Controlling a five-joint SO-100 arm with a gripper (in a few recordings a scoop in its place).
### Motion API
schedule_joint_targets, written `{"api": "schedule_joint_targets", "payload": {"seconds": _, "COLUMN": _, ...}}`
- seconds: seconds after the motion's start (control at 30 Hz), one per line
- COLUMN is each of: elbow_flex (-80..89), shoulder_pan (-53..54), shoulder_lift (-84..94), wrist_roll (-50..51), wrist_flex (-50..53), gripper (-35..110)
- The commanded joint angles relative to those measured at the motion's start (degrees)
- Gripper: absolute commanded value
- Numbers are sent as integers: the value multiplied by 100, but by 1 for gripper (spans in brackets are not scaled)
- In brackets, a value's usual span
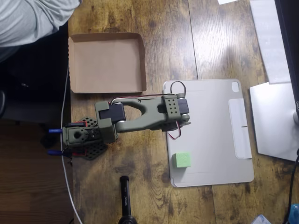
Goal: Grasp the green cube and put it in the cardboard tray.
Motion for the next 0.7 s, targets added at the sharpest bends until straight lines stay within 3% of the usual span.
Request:
{"api": "schedule_joint_targets", "payload": {"seconds": 0.0, "elbow_flex": -88, "shoulder_pan": 132, "shoulder_lift": 202, "wrist_roll": -26, "wrist_flex": 53, "gripper": 0}}
{"api": "schedule_joint_targets", "payload": {"seconds": 0.47, "elbow_flex": -2540, "shoulder_pan": 1670, "shoulder_lift": -369, "wrist_roll": -738, "wrist_flex": 202, "gripper": 1}}
{"api": "schedule_joint_targets", "payload": {"seconds": 0.67, "elbow_flex": -2786, "shoulder_pan": 2109, "shoulder_lift": -396, "wrist_roll": -1055, "wrist_flex": 272, "gripper": 0}}
